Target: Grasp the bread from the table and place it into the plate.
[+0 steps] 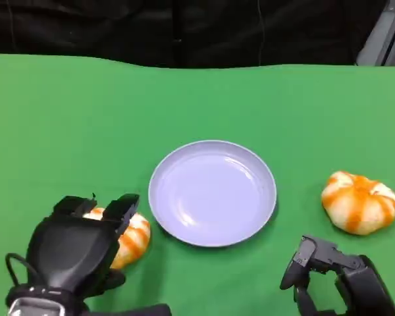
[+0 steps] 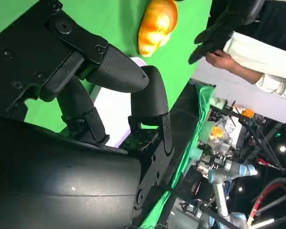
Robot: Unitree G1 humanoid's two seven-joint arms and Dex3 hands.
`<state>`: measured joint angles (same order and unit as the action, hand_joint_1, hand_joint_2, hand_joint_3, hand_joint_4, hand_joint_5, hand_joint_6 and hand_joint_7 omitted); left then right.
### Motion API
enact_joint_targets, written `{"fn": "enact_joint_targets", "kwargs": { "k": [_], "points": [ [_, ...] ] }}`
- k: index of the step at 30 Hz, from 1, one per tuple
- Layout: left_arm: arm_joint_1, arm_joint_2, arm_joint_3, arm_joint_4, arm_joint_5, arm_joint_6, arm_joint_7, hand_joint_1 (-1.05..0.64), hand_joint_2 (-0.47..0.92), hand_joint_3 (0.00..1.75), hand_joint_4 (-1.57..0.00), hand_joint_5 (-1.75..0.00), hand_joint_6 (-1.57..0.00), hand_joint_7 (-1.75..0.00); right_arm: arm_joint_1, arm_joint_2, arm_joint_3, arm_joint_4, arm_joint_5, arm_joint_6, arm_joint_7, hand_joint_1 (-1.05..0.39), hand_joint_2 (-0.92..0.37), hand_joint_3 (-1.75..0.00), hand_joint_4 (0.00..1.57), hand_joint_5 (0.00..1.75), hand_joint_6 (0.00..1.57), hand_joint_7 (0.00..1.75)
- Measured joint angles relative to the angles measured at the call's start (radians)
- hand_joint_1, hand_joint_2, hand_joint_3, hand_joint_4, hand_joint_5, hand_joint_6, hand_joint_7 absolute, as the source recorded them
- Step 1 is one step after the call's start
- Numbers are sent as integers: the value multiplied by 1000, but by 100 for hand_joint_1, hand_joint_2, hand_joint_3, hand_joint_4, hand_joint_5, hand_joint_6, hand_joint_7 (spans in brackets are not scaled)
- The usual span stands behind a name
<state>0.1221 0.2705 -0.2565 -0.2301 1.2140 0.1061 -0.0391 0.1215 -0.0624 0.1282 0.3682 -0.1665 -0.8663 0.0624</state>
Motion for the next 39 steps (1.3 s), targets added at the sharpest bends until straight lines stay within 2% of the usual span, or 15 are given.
{"fn": "enact_joint_targets", "kwargs": {
  "k": [15,24,26,27,28,29,30,33,35,36,39],
  "points": [
    [-138,3,-102,216,4,110,-53,-62,89,0,-41,-21,-35,0,2,0,0,-3,1,1,0,-50,-36,-149,77,175,71,156],
    [-204,3,-126,362,-56,116,-2,-52,89,0,-45,-16,-36,0,5,-1,0,-8,0,1,0,-49,-37,-148,76,175,71,156],
    [-213,5,-129,378,-80,107,19,-36,90,0,-64,-19,-51,-3,5,0,0,-8,0,1,0,-49,-37,-148,76,175,71,156],
    [-215,6,-128,391,-101,90,49,-28,91,3,-83,-30,-67,-6,5,-1,0,-8,0,1,0,-49,-37,-148,76,175,71,156],
    [-216,10,-127,406,-119,69,94,-24,92,4,-88,-45,-77,-5,5,-1,0,-8,0,1,0,-49,-37,-148,76,175,71,156],
    [-216,16,-125,420,-135,47,144,-21,92,6,-88,-70,-90,-5,5,-1,0,-8,0,1,0,-49,-37,-148,76,175,71,156],
    [-216,23,-125,433,-148,25,189,-19,92,9,-91,-82,-99,-7,5,-1,0,-9,0,1,0,-49,-37,-148,76,175,71,156],
    [-215,40,-119,472,-197,-57,323,-20,92,14,-97,-94,-116,-12,5,-1,0,-11,0,1,0,-49,-37,-148,76,175,71,156],
    [-215,44,-118,492,-222,-107,400,-18,92,18,-100,-101,-123,-15,6,-1,0,-11,0,1,0,-49,-37,-148,76,175,71,156],
    [-215,45,-118,498,-229,-127,434,-17,89,25,-97,-115,-125,-22,5,-1,0,-11,0,1,0,-48,-36,-148,76,175,71,156],
    [-214,48,-115,506,-240,-165,506,-15,64,74,-96,-132,-108,-69,5,-1,0,-11,0,1,0,-49,-37,-146,76,175,71,157]
  ]
}}
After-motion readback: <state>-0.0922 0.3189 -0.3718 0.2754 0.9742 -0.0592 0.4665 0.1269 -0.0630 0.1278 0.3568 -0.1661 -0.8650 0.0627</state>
